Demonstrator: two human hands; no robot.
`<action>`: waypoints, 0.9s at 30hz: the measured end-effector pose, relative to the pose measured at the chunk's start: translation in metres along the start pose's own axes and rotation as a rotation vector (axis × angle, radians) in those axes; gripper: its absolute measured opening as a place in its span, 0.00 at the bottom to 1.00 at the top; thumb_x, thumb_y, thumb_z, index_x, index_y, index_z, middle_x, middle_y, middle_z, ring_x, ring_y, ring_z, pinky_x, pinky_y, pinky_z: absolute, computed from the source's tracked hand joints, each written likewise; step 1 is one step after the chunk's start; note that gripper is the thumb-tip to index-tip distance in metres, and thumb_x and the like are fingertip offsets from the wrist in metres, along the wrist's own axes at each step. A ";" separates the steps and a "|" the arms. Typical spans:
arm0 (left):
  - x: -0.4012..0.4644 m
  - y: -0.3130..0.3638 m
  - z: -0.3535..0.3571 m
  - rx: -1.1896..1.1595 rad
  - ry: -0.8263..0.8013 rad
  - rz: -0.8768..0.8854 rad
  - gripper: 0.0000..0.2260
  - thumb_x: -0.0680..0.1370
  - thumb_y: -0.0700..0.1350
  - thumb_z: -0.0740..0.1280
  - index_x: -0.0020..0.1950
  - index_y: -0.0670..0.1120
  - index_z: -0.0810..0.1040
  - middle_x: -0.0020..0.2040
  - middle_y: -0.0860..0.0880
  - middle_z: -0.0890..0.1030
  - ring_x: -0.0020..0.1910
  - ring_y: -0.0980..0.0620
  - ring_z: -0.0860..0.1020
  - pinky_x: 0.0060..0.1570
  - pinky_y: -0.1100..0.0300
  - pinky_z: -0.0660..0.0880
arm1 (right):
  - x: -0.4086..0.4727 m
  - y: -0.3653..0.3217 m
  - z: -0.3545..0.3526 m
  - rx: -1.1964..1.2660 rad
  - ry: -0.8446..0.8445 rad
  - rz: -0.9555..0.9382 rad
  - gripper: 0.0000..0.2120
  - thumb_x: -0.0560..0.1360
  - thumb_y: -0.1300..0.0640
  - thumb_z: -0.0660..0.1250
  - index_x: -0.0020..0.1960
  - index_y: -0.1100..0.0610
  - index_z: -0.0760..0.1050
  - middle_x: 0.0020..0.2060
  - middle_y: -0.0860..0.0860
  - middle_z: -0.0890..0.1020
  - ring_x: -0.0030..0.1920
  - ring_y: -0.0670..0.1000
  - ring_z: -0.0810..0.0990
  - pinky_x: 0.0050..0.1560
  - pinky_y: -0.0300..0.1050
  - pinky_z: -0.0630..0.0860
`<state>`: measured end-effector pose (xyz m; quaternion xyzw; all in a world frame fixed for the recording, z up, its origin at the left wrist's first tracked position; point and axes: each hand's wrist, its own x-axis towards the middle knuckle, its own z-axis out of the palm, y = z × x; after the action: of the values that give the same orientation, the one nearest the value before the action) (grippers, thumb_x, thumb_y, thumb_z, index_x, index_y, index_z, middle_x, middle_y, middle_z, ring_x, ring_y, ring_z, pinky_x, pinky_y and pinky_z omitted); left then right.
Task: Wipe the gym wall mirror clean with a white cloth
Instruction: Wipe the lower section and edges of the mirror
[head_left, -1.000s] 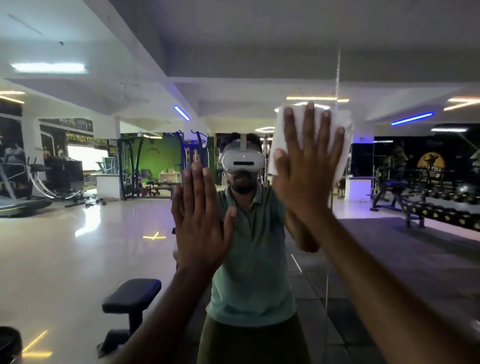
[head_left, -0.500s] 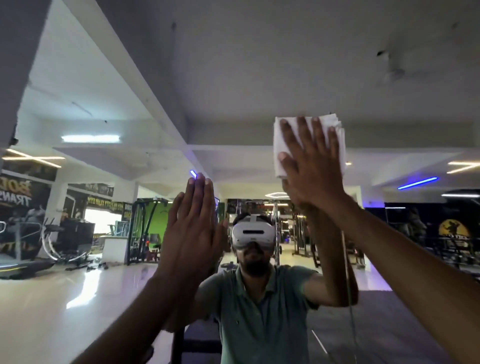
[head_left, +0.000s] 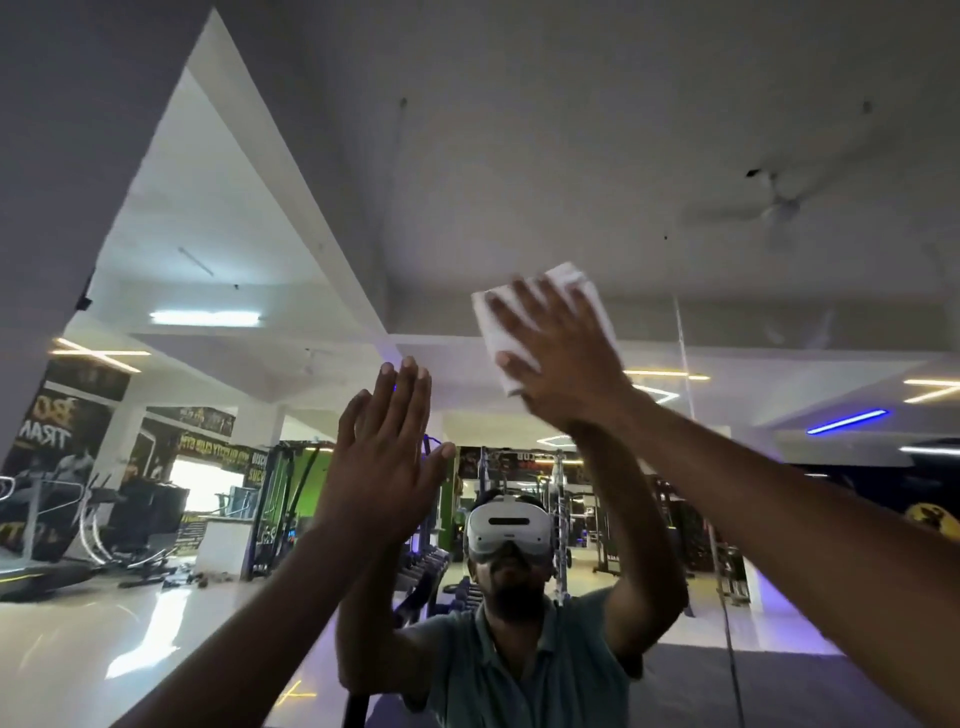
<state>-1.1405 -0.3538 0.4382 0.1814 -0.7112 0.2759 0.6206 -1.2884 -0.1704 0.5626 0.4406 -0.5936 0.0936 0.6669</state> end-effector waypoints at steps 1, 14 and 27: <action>-0.002 -0.002 0.002 0.005 0.010 0.008 0.34 0.86 0.62 0.47 0.87 0.45 0.50 0.87 0.46 0.47 0.86 0.48 0.45 0.82 0.50 0.45 | 0.004 0.016 -0.001 -0.018 0.012 0.069 0.36 0.81 0.35 0.42 0.87 0.47 0.48 0.86 0.53 0.52 0.85 0.59 0.50 0.83 0.62 0.43; -0.005 -0.009 0.018 -0.062 0.107 0.021 0.33 0.86 0.61 0.49 0.86 0.44 0.53 0.86 0.45 0.51 0.86 0.48 0.47 0.83 0.48 0.48 | 0.070 -0.097 0.000 0.079 -0.026 -0.011 0.29 0.86 0.42 0.43 0.86 0.45 0.46 0.86 0.50 0.49 0.86 0.57 0.45 0.83 0.63 0.40; -0.011 -0.005 0.015 -0.062 0.102 0.018 0.32 0.85 0.58 0.50 0.86 0.44 0.51 0.87 0.45 0.49 0.86 0.47 0.46 0.83 0.47 0.47 | -0.041 -0.004 0.015 0.026 0.101 0.487 0.36 0.81 0.39 0.42 0.87 0.48 0.50 0.85 0.55 0.54 0.85 0.63 0.51 0.82 0.65 0.43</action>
<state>-1.1469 -0.3679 0.4266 0.1413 -0.6887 0.2679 0.6588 -1.3081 -0.1667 0.5233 0.2879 -0.6469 0.2814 0.6477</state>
